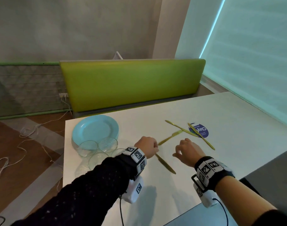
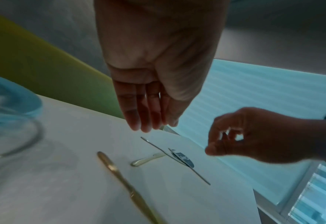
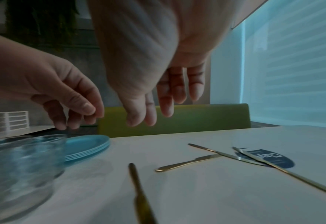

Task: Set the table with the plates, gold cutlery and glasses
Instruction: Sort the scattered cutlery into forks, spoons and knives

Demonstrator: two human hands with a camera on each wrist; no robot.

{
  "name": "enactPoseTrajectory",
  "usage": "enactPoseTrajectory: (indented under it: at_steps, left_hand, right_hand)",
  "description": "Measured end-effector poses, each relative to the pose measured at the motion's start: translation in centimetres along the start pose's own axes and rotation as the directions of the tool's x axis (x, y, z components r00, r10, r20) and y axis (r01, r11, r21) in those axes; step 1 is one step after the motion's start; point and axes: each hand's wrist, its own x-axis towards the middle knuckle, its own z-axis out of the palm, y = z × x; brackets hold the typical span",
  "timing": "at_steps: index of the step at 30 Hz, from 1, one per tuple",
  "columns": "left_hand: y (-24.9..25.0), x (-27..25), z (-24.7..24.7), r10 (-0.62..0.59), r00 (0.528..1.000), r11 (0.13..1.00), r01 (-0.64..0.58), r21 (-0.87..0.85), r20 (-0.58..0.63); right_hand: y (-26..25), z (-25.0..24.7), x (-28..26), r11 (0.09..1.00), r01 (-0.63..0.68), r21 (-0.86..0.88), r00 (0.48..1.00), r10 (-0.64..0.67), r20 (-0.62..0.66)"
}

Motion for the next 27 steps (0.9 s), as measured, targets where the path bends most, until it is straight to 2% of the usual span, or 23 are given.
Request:
enactPoseTrajectory:
  at_steps: [4,14,20,27]
  left_hand:
    - [2.4,4.9,0.1,-0.021,0.999,1.0,0.022,-0.018,0.042]
    - [5.0,16.9,1.5,-0.207,0.972,0.978,0.206,0.026,0.11]
    - [4.4,19.8,3.3,-0.326,0.936,0.941,0.309,0.137,0.132]
    - [2.5,21.8,5.3,-0.356,0.918,0.923,0.316,0.222,0.176]
  right_hand:
    - [4.8,0.5,1.6,0.997,-0.073,0.027,0.997,0.072,0.037]
    - [16.4,1.1,9.1,0.985,-0.159,0.073,0.979,0.148,0.14]
    - [19.6,2.1,12.7,0.987,-0.134,0.085,0.975,0.116,0.191]
    - [20.6,3.7,14.5,0.985,-0.149,0.083,0.961,0.125,0.246]
